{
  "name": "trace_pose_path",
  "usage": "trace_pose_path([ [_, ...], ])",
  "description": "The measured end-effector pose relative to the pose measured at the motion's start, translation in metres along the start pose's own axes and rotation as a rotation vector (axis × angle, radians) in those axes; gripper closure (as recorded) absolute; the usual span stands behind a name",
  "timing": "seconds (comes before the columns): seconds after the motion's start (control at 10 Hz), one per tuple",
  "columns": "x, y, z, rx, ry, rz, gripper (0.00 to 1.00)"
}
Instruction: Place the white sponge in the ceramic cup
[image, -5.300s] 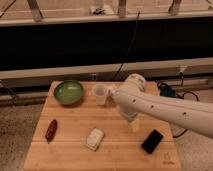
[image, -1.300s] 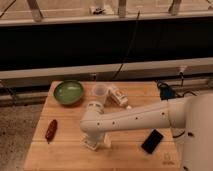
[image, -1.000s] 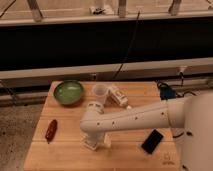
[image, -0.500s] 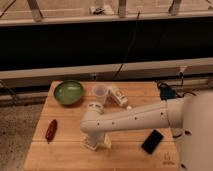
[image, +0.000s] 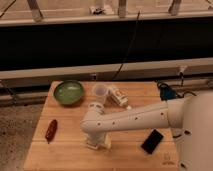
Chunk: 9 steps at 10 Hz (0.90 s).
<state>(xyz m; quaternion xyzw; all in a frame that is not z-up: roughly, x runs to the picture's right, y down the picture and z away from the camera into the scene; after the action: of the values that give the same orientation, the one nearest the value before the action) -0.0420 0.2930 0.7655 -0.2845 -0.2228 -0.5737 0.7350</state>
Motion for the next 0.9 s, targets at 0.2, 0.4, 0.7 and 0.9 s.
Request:
trace_pose_path([
  [0.2,-0.0001,0.0014,0.0018,-0.004,-0.003,-0.005,0.24],
  [0.4,-0.0003,0.0026,0.0033,-0.005,-0.007,-0.009,0.39],
  [0.7,0.0003,0.0054,0.0053,-0.010,-0.012,-0.014,0.70],
  [0.9,0.0012,0.0051,0.0053,-0.008,-0.017,-0.016,0.91],
])
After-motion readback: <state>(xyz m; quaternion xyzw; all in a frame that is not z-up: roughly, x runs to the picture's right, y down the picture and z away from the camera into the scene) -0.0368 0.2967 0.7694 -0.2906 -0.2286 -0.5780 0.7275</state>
